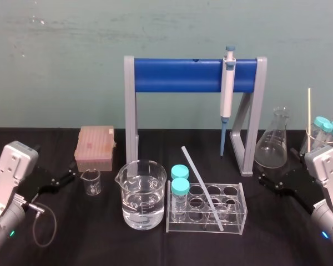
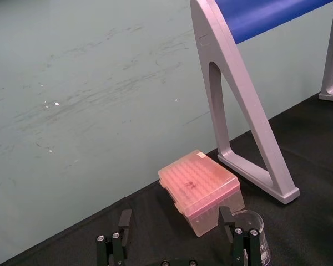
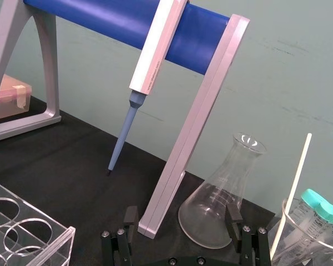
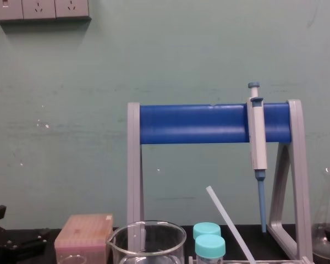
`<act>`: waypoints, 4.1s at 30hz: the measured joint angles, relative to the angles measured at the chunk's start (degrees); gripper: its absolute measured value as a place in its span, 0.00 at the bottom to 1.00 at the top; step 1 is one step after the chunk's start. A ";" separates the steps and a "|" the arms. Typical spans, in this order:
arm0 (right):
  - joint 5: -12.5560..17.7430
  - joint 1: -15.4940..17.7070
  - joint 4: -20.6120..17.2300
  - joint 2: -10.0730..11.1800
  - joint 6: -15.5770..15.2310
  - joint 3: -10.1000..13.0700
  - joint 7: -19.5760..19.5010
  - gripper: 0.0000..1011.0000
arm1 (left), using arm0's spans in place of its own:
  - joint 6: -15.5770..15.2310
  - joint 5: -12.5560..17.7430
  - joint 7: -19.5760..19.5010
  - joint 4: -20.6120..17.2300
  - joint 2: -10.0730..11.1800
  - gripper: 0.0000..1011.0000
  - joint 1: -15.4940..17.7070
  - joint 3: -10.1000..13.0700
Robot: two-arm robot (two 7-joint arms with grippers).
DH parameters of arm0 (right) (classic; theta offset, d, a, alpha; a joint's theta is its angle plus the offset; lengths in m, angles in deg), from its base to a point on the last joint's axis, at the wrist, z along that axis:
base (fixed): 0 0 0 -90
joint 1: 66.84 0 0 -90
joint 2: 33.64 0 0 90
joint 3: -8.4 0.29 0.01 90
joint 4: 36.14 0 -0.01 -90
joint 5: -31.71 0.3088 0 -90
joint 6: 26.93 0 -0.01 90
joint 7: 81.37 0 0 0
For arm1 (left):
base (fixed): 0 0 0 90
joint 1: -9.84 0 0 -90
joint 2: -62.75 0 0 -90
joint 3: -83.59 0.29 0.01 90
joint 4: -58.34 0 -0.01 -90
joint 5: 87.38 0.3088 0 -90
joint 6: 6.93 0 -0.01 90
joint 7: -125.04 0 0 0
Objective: Pick up the stirring rod with one hand, then place it down.
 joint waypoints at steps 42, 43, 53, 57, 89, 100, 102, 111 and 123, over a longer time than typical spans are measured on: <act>0.00 0.00 0.00 0.00 -0.01 0.00 0.00 0.99 | 0.00 0.00 0.00 0.00 0.00 0.99 0.00 0.00; 0.01 0.00 0.00 0.00 -0.01 0.00 0.00 0.99 | 0.00 0.00 0.00 0.00 0.00 0.99 0.00 0.00; 0.01 0.00 0.00 0.00 -0.01 0.00 0.00 0.99 | 0.00 0.00 0.00 0.00 0.00 0.99 0.00 0.00; 0.05 0.04 0.00 -0.05 -0.01 0.19 0.14 0.99 | 0.00 0.00 0.00 0.00 0.00 0.99 0.00 0.00; 17.70 -7.43 -4.13 -4.41 -11.73 -0.78 32.26 0.99 | 0.00 0.00 0.00 0.00 0.00 0.99 0.00 0.00; 15.04 -13.03 3.56 -9.13 -12.43 -3.57 32.89 0.99 | 0.00 0.00 0.00 0.00 0.00 0.99 0.00 0.00; 14.74 -13.61 4.49 -9.55 -12.37 -3.80 33.12 0.99 | 0.00 0.00 0.00 0.00 0.00 0.99 0.00 0.00; 14.27 -15.06 7.04 -11.04 -11.98 -4.49 34.62 0.99 | 0.00 0.00 0.00 0.00 0.00 0.99 0.00 0.00; 13.77 -15.11 7.03 -10.93 -11.83 -4.72 34.73 0.99 | 0.00 0.00 0.00 0.00 0.00 0.99 0.00 0.00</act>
